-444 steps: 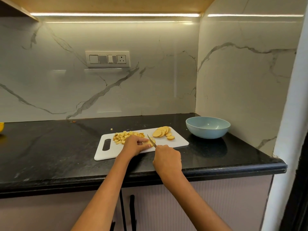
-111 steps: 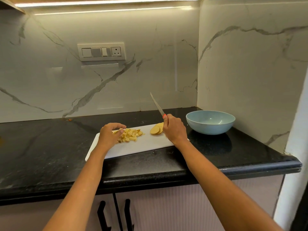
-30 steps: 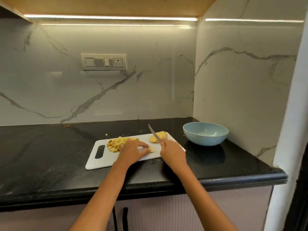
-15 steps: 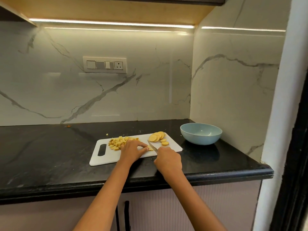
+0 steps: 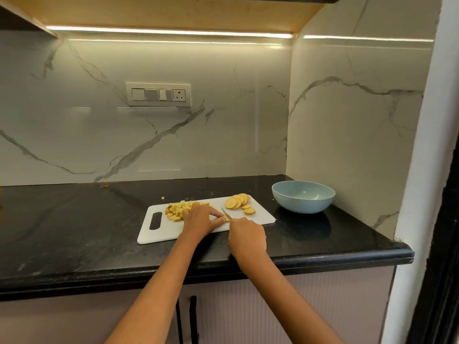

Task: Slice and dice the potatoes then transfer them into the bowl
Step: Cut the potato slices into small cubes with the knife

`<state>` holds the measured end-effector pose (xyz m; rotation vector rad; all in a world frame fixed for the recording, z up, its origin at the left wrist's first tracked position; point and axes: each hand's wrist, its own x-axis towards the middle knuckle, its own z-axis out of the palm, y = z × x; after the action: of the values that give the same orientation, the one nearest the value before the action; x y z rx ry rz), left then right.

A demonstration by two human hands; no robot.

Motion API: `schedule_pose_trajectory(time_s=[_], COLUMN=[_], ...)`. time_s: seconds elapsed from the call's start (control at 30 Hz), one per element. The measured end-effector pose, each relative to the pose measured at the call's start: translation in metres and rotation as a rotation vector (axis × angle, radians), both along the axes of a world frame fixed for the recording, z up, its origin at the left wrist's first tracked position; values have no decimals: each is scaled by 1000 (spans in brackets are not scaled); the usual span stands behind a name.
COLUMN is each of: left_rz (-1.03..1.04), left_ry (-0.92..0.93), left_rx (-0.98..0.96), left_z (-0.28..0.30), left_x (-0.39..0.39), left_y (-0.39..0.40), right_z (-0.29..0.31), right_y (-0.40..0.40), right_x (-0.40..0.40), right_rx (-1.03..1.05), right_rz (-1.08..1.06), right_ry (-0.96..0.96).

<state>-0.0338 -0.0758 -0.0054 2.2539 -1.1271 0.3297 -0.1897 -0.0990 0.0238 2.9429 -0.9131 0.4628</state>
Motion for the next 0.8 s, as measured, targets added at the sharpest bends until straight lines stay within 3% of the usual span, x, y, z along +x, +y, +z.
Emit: schedule_pose_trajectory(time_s=[0.43,0.8], left_rz=[50,49], left_ry=[-21,78], left_rx=[39,-129], left_z=[-1,-1], left_x=[-5,-3], left_y=[2,5], right_z=[-5,-3], right_y=[10,-3], right_x=[-3,-5], right_rx=[-70,160], right_rz=[10,-46], right_ry=[33,-77])
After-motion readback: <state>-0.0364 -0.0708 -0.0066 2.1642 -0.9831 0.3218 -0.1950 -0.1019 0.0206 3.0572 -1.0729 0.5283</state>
